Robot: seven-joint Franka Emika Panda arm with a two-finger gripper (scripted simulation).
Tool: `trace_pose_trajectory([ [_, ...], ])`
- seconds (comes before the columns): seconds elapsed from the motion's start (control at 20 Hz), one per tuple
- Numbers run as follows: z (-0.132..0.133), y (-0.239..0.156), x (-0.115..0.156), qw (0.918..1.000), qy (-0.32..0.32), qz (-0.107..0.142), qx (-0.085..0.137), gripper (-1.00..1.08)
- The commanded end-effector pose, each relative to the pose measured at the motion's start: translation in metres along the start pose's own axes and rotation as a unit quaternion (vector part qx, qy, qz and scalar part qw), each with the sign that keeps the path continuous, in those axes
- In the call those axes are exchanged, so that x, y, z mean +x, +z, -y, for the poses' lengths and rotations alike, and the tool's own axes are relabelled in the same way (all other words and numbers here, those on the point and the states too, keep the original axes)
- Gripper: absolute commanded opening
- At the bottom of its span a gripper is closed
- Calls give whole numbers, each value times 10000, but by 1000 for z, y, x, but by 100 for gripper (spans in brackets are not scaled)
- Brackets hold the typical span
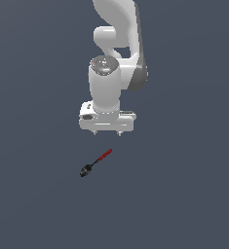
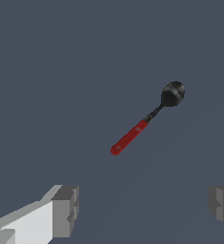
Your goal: Pick up the object and move it to a goal position.
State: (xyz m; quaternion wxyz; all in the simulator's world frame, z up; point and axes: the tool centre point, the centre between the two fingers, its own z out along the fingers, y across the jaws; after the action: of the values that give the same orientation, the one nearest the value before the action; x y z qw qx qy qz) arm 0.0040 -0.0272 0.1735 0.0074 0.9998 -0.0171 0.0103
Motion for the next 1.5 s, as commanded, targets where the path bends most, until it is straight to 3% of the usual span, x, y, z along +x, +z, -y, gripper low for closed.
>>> trace_pose_trajectory([
  [0.0, 0, 0, 0, 10000, 0, 0, 0, 100],
  [0.75, 3, -8, 1, 9998, -188, 9, -72, 100],
  [1.15, -5, 11, 12, 9990, 435, 30, -25, 100],
  [1.45, -18, 37, 25, 9919, 1265, 60, 19, 100],
])
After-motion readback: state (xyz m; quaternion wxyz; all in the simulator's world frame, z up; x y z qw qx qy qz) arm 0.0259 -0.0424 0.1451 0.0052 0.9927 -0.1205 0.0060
